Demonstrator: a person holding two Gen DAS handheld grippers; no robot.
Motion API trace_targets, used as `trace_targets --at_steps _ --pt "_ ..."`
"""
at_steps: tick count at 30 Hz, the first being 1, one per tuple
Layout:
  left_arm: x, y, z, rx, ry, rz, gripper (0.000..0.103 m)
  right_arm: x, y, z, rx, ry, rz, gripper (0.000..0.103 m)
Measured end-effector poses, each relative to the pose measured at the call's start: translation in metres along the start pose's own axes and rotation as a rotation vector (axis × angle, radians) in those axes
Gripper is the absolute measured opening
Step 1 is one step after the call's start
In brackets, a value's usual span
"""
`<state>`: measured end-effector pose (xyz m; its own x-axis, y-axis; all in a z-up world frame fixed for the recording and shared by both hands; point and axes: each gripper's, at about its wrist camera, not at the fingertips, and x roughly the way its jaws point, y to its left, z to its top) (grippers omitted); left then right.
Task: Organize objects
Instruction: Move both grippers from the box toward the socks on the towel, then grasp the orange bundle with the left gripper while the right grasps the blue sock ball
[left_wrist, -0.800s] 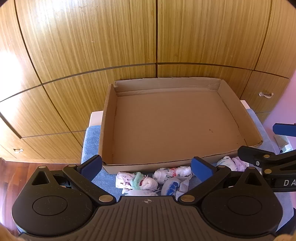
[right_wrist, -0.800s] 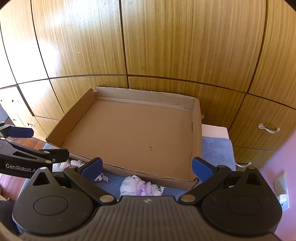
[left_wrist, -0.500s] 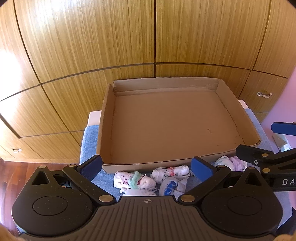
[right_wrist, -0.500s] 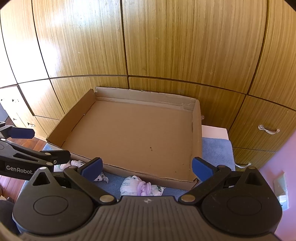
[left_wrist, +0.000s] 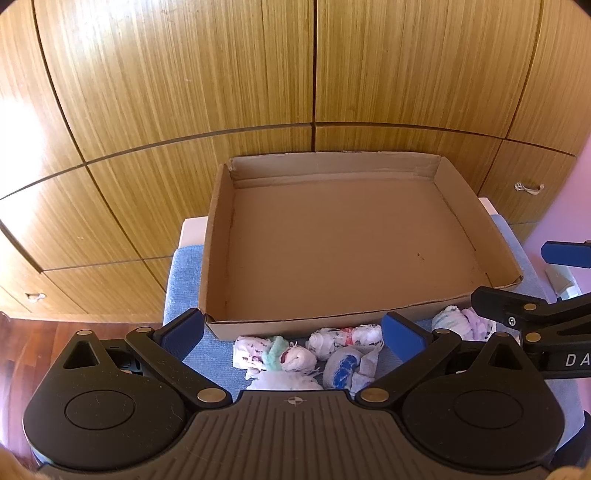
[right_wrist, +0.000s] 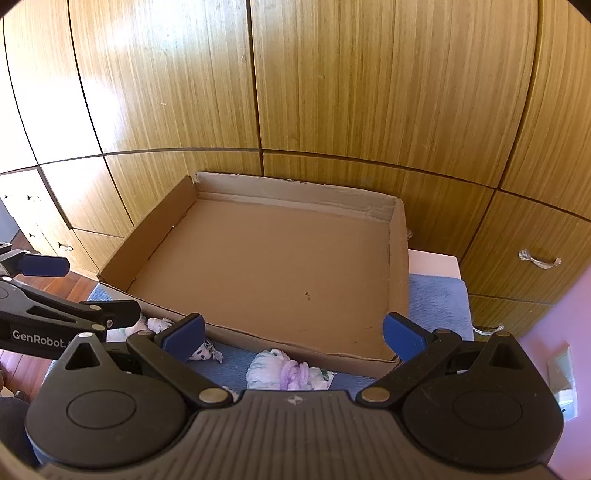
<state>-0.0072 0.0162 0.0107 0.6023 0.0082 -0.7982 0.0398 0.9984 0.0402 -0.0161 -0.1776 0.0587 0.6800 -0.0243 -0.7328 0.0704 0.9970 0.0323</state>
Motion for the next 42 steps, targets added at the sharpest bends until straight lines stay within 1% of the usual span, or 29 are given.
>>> trace_targets --at_steps 15,19,22,23,25,27,28,29,31,33,35,38,42 --pt "-0.004 0.003 -0.005 -0.003 0.004 -0.005 0.103 -0.009 0.001 0.000 -0.015 -0.012 0.011 0.103" --pt "-0.011 0.008 -0.012 -0.005 0.003 -0.011 0.103 -0.015 0.001 -0.003 -0.017 -0.018 0.018 0.103" --pt "-0.026 0.016 -0.026 0.000 -0.021 -0.012 0.103 -0.033 -0.001 -0.015 -0.037 -0.071 0.042 0.103" --pt "-0.033 0.020 -0.035 0.001 -0.039 -0.015 0.103 -0.042 -0.003 -0.023 -0.056 -0.107 0.053 0.103" --pt "-0.049 0.030 -0.056 -0.005 -0.078 -0.014 0.103 -0.064 -0.008 -0.049 -0.100 -0.217 0.064 0.103" --pt "-0.066 0.039 -0.085 -0.003 -0.116 -0.015 0.103 -0.088 -0.015 -0.087 -0.168 -0.336 0.075 0.103" --pt "-0.073 0.042 -0.100 -0.005 -0.132 -0.015 0.103 -0.097 -0.018 -0.108 -0.207 -0.380 0.068 0.103" --pt "-0.077 0.045 -0.113 -0.009 -0.141 -0.017 0.103 -0.101 -0.021 -0.126 -0.241 -0.386 0.053 0.103" --pt "-0.082 0.047 -0.142 -0.007 -0.141 -0.039 0.103 -0.100 -0.026 -0.155 -0.285 -0.338 0.045 0.103" --pt "-0.083 0.044 -0.165 0.006 -0.128 -0.063 0.103 -0.100 -0.032 -0.178 -0.286 -0.311 0.090 0.103" --pt "-0.080 0.038 -0.179 0.025 -0.098 -0.080 0.103 -0.100 -0.036 -0.187 -0.257 -0.309 0.119 0.103" --pt "-0.071 0.029 -0.185 0.057 -0.085 -0.060 0.103 -0.093 -0.036 -0.193 -0.228 -0.294 0.162 0.103" --pt "-0.053 0.030 -0.183 0.084 -0.047 -0.011 0.103 -0.084 -0.022 -0.207 -0.285 -0.265 0.146 0.102"
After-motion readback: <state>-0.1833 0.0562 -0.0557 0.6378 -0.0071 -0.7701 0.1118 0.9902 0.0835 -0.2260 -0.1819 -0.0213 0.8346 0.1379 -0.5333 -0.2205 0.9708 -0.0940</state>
